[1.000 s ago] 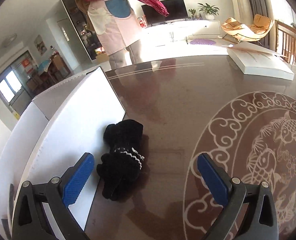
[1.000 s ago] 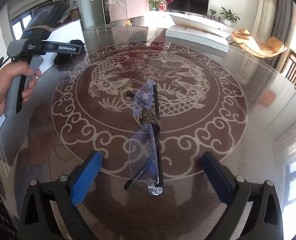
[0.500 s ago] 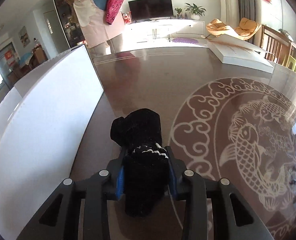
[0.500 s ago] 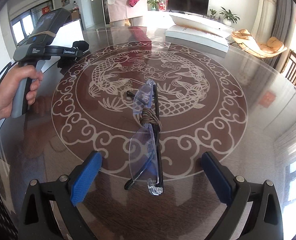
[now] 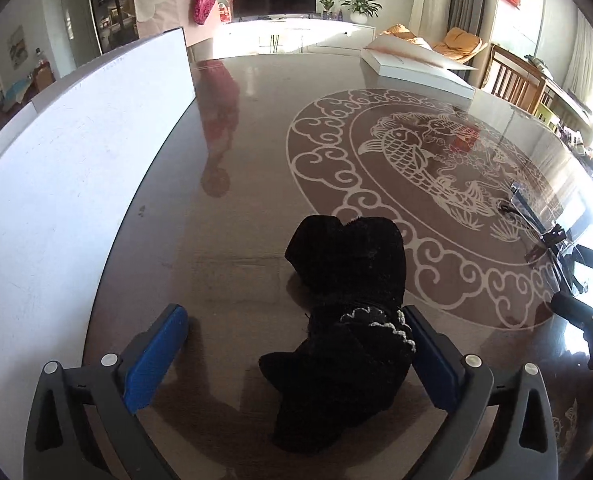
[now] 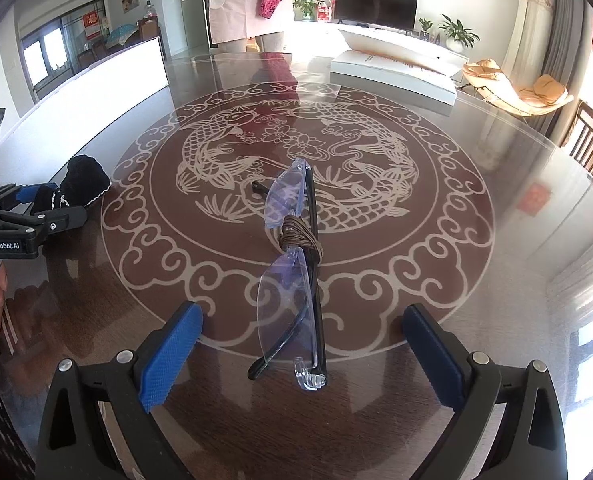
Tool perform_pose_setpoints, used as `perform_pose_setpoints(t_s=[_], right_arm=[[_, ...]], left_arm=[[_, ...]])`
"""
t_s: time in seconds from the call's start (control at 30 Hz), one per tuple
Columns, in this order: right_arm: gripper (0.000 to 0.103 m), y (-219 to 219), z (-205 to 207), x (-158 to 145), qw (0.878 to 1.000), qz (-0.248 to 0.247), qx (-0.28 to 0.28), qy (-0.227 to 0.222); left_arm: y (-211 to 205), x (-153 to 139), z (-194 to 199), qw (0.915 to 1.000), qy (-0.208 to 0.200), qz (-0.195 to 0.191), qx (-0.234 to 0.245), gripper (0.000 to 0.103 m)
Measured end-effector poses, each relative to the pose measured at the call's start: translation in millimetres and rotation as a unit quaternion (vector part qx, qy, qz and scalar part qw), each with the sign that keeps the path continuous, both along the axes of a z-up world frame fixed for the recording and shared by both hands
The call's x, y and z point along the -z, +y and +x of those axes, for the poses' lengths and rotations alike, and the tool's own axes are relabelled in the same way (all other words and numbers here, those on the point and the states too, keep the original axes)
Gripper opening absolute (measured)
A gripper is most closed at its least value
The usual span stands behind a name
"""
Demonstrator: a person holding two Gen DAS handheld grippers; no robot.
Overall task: Organize objects
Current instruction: 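Grasp the black beaded knit item with the left tool while the right tool holds the glasses, then lift the black knit item with the left tool while the right tool holds the glasses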
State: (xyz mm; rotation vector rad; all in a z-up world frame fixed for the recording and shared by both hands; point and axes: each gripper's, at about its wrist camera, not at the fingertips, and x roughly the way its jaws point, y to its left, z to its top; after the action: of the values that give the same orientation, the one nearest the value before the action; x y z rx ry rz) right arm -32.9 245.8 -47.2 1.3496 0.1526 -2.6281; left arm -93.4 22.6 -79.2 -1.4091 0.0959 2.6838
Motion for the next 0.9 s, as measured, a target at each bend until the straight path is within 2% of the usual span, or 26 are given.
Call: perform_pose_setpoints(t_s=[0.9], right_arm=[[0.103, 0.5, 0.0, 0.1, 1.000, 0.001, 0.001, -0.002]], left_arm=[[-2.6, 1.8, 0.5, 1.0000, 0.002, 0.001, -0.002, 0.103]])
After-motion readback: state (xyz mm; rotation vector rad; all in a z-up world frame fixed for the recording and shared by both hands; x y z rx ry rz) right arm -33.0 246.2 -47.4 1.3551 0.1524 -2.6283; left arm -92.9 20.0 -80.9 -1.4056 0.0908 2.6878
